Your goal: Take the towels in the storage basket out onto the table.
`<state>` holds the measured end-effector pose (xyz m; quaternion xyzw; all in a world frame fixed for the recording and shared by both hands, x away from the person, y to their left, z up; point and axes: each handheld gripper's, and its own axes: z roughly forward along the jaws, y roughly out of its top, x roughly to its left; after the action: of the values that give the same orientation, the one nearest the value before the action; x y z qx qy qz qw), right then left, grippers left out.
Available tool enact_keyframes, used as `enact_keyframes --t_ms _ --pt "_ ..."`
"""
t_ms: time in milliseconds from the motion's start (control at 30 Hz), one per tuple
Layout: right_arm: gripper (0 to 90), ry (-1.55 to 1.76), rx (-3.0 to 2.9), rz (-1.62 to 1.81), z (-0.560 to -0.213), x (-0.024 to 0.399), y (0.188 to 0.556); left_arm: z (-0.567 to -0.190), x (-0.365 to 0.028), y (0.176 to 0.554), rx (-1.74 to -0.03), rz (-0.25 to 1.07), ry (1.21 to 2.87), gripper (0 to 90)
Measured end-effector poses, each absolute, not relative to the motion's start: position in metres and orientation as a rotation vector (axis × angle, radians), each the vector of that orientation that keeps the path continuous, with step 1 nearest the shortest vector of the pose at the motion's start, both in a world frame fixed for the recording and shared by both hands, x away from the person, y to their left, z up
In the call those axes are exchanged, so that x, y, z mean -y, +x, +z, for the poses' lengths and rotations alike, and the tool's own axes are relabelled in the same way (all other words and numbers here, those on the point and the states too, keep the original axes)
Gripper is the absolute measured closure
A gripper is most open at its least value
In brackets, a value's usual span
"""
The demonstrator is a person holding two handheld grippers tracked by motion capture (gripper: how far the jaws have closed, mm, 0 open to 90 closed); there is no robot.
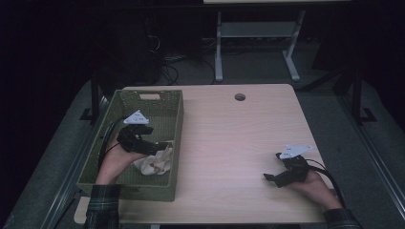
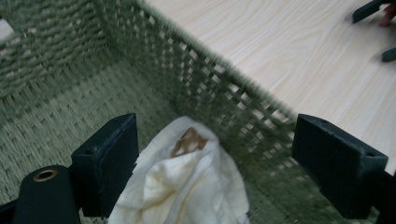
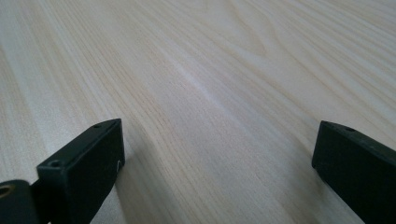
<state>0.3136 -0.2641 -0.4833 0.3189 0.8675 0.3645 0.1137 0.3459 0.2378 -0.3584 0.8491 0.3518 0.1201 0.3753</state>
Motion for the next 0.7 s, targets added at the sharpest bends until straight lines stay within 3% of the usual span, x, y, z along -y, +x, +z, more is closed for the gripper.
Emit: enact_keyframes --t_ms 200,700 --pt "1.9 0.935 -2.544 1.069 -0.483 0.264 0.314 -0.377 -0.243 0.353 -0.928 0.339 2.248 14.0" --pt "1.9 0.934 -2.543 1.069 -0.483 0.264 0.314 -0.415 -0.244 0.365 -1.041 0.278 2.356 13.3"
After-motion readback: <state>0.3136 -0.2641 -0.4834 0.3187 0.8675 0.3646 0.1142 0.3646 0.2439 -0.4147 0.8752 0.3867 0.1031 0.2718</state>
